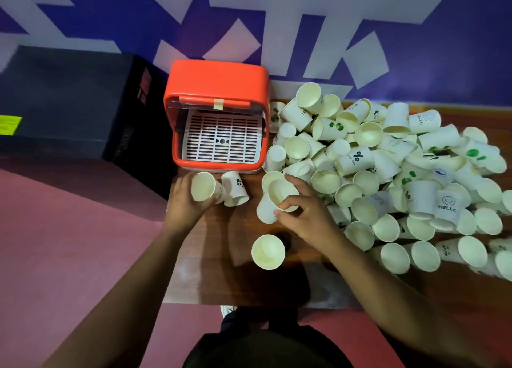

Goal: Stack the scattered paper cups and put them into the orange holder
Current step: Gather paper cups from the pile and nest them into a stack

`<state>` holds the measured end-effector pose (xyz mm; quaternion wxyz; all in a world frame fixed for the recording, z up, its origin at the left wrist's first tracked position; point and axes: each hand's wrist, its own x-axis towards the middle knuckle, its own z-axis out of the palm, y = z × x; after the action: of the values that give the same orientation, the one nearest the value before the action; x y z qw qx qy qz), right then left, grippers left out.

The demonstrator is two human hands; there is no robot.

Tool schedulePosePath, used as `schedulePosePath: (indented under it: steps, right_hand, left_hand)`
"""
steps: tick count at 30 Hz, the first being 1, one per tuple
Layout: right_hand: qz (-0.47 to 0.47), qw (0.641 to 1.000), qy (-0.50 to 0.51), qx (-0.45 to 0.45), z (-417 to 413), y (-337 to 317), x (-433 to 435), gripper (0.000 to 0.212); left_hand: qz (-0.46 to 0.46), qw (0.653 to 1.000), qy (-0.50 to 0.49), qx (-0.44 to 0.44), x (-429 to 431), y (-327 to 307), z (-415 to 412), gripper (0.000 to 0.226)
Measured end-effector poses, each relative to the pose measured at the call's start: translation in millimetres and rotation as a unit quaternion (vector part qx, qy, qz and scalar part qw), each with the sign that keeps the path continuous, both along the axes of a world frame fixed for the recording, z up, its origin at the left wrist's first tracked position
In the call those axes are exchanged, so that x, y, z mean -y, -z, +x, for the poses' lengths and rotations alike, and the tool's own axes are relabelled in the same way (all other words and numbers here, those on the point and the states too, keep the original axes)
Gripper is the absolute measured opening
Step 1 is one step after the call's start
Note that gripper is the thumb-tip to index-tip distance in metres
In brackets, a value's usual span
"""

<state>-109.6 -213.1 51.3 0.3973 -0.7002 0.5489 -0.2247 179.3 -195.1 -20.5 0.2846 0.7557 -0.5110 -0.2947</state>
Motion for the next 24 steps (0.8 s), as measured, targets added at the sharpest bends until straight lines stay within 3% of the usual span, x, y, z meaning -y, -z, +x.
schedulePosePath:
  steps: [5, 8, 11, 18, 24]
  right_hand:
    - [0.020, 0.999, -0.012, 0.034, -8.6, -27.1, -24.3, 0.033]
    - [0.093, 0.995, -0.022, 0.024, -11.7, -29.7, -44.2, 0.076]
    - [0.095, 0.994, -0.037, -0.034, -12.3, -14.0, -61.6, 0.094]
    - [-0.002, 0.990, -0.055, -0.130, -1.5, 38.5, -91.1, 0.090]
    - [0.088, 0.986, -0.034, -0.134, 0.7, 52.1, -99.8, 0.098]
  left_hand:
    - [-0.053, 0.990, 0.000, -0.128, -15.3, -24.1, -21.2, 0.074]
    - [-0.089, 0.981, -0.006, -0.174, -27.5, -37.9, -36.9, 0.058]
    - [-0.086, 0.972, 0.012, -0.218, -38.4, -40.7, -43.6, 0.056]
    - [-0.045, 0.961, 0.029, -0.272, -65.7, -41.8, -47.8, 0.067]
    - [-0.020, 0.939, 0.077, -0.334, -82.7, -49.2, -59.8, 0.077]
